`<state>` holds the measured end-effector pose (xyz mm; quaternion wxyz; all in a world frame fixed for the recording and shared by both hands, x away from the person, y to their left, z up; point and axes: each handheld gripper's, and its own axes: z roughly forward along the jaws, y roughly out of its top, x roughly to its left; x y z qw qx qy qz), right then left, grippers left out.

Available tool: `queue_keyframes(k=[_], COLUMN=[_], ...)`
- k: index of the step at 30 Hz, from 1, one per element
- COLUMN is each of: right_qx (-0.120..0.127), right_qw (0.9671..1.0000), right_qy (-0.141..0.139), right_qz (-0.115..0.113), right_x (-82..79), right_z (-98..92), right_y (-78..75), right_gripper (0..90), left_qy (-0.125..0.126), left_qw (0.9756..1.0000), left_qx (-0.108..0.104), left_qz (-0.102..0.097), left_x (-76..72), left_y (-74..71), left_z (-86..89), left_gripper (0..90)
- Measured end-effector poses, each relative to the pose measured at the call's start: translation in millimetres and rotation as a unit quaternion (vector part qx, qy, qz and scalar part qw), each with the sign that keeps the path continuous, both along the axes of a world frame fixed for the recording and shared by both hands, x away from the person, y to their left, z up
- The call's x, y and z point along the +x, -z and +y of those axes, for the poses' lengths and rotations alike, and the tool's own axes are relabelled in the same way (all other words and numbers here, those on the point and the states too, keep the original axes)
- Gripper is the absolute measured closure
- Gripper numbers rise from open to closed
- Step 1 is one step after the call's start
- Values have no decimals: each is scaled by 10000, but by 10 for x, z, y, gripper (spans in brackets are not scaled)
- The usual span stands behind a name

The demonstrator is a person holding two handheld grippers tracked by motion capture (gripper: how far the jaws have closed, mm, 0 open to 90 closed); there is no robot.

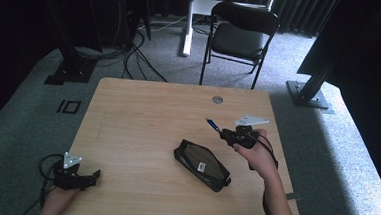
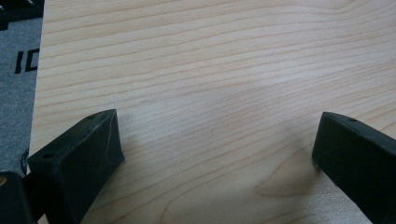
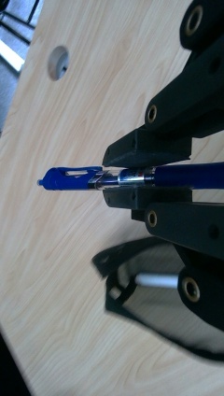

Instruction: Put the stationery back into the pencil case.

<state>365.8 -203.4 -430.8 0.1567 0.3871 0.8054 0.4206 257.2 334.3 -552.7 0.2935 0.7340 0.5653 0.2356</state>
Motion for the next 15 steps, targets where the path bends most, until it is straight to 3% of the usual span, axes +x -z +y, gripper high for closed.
queue_keyframes(k=[10,15], right_qx=[110,220], right_qw=[9990,9984], right_qy=[-429,-512], right_qz=[-46,-45], right_x=[-169,-213], right_z=[116,143], right_y=[-79,-81], right_gripper=[795,795], left_qy=[7,8], left_qw=[10000,10000], left_qx=[8,8], left_qz=[0,0], left_x=[1,1], left_y=[0,0], left_z=[2,2], left_gripper=[18,18])
